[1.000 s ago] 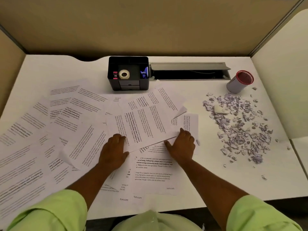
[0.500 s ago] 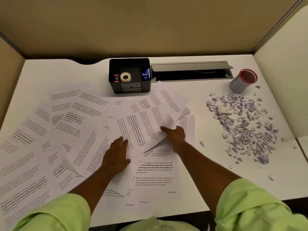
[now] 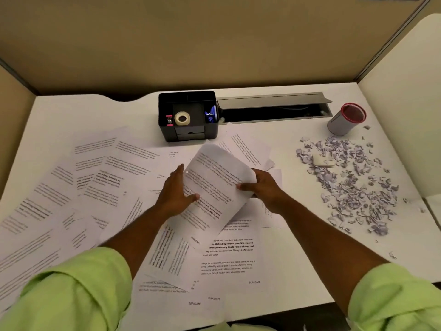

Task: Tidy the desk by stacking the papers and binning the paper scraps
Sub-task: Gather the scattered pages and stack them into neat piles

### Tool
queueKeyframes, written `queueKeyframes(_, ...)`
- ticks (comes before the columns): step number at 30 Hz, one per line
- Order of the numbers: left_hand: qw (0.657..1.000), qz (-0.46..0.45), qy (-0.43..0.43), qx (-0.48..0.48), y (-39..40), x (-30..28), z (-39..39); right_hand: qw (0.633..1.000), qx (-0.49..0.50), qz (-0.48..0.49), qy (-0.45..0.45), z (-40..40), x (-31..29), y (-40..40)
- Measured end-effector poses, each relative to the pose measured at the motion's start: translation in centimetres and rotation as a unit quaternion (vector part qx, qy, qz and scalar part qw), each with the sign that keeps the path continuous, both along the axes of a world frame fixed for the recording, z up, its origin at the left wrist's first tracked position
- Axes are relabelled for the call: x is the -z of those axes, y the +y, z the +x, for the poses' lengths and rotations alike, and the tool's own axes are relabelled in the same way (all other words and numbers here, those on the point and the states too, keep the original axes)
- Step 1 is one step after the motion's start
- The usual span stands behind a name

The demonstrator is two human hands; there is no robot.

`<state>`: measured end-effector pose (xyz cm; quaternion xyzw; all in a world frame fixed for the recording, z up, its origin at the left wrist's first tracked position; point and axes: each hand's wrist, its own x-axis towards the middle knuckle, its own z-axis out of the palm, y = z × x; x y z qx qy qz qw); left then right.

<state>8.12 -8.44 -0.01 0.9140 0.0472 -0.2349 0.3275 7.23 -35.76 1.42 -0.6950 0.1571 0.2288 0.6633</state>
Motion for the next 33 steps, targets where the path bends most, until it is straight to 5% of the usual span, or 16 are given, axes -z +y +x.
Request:
queueKeyframes(3, 0.997, -0.053, 0.042, -0.046, 0.1, 0.1, 1.1, 1.000, 0.013, -0.018, 0.007, 1.5, 0.3, 0.5)
queueKeyframes(7, 0.994, -0.006, -0.003, -0.107, 1.1, 0.5, 0.5, 0.983, 0.077, -0.162, 0.032, 3.6, 2.2, 1.1)
queueKeyframes(12, 0.989, 0.021, -0.005, -0.145, 3.6, 1.6, -0.8, 0.879, 0.023, -0.473, 0.061, 6.3, 3.4, 0.2)
queueKeyframes(20, 0.988, 0.027, 0.018, -0.148, 4.9, 2.9, -0.6, 0.836, -0.023, -0.538, 0.107, 9.6, 4.6, -0.2)
queueKeyframes(29, 0.988, 0.007, 0.042, -0.149, 5.3, 2.7, -0.1, 0.946, 0.243, -0.204, 0.062, 9.2, 5.5, -1.1)
queueKeyframes(33, 0.988, -0.005, 0.047, -0.148, 5.4, 2.6, 0.0, 0.902, 0.418, 0.103, 0.037, 7.8, 5.4, 0.3)
